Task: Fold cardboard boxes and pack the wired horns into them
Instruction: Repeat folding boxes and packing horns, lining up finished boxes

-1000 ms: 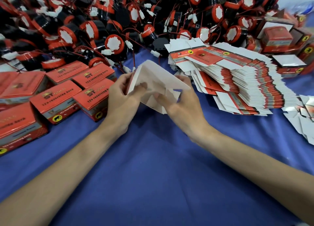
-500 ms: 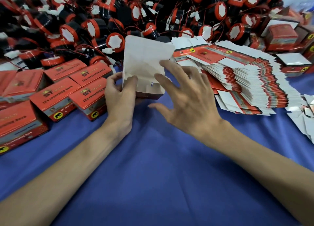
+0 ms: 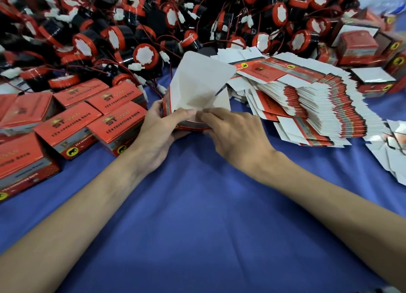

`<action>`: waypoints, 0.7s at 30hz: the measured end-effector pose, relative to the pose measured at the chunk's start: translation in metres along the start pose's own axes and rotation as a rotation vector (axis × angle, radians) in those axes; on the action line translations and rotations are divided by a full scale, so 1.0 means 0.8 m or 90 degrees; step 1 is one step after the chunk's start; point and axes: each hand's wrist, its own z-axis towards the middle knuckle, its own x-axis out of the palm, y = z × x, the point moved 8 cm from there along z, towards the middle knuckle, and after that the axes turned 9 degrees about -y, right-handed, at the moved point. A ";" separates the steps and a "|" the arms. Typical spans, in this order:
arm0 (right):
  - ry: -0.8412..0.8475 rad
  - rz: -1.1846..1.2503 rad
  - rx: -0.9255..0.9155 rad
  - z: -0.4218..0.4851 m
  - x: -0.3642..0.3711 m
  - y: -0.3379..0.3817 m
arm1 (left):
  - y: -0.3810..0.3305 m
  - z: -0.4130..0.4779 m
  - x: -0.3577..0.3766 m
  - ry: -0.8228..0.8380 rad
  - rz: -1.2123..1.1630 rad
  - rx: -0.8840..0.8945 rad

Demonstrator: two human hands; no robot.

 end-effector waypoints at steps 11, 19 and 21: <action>-0.026 0.048 -0.020 0.000 0.004 0.000 | 0.004 0.001 -0.007 -0.062 0.081 0.070; -0.152 0.046 -0.132 -0.007 -0.025 0.027 | -0.007 -0.004 -0.023 -0.196 0.183 0.160; -0.198 0.030 -0.140 -0.006 -0.036 0.029 | -0.008 -0.006 -0.024 -0.201 0.148 0.151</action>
